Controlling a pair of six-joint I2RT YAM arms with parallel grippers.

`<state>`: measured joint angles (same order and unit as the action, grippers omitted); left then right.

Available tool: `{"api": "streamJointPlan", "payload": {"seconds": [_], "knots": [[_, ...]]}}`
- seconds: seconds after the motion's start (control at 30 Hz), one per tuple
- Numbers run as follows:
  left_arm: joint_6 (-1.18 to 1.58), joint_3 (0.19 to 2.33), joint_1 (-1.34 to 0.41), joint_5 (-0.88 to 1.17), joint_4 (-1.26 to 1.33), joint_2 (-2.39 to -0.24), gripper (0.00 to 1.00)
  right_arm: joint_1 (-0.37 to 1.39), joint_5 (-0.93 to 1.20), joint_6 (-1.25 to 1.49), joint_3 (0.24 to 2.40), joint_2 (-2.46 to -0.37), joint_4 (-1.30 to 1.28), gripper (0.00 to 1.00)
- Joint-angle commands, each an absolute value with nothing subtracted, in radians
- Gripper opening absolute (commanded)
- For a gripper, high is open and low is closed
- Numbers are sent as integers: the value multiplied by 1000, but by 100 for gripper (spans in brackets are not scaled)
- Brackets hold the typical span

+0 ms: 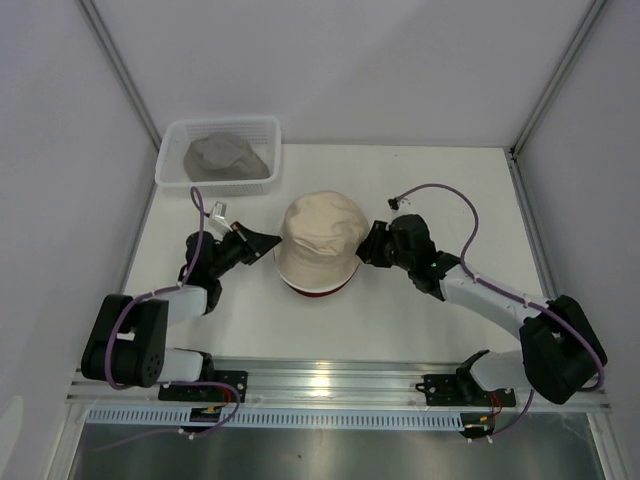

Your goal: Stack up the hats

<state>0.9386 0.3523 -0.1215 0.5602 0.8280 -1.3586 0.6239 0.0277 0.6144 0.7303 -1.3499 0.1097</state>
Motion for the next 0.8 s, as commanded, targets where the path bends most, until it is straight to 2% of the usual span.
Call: {"api": "streamJointPlan", "payload": {"seconds": [0.0, 0.03, 0.07, 0.13, 0.17, 0.2, 0.23, 0.27, 0.33, 0.37, 0.43, 0.57, 0.6, 0.67, 0.77], "knots": [[818, 304, -115, 497, 651, -1345, 1, 589, 15, 511, 802, -1284, -113, 37], [810, 314, -115, 489, 631, -1327, 1, 577, 26, 499, 817, -1246, -135, 42], [799, 325, -115, 467, 579, -1286, 2, 560, 40, 482, 833, -1227, -170, 53], [776, 337, -115, 437, 526, -1234, 7, 508, 78, 473, 871, -1191, -196, 61], [773, 344, -115, 407, 484, -1177, 16, 493, 84, 456, 880, -1152, -213, 69], [766, 347, -115, 385, 462, -1148, 22, 480, 78, 448, 899, -1135, -221, 73], [761, 362, -115, 368, 415, -1117, 40, 459, 69, 440, 907, -1118, -225, 76], [753, 368, -115, 347, 387, -1059, 48, 451, 60, 431, 911, -1091, -225, 81], [736, 405, -115, 273, 330, -1002, 58, 433, 40, 407, 934, -1072, -224, 84], [714, 438, -114, 237, 258, -974, 74, 407, 38, 402, 943, -1066, -219, 87], [701, 509, -110, 89, 154, -916, 91, 381, 51, 391, 975, -1071, -215, 89], [626, 696, -77, -53, 66, -952, 97, 327, 72, 368, 1037, -1127, -180, 93], [617, 809, -69, -75, 43, -981, 97, 319, 99, 367, 1051, -1162, -170, 94], [572, 885, -49, -100, 8, -1093, 98, 313, 121, 367, 1090, -1195, -155, 97], [510, 1139, -34, -143, -98, -1279, 98, 310, 144, 357, 1117, -1249, -117, 99]]}}
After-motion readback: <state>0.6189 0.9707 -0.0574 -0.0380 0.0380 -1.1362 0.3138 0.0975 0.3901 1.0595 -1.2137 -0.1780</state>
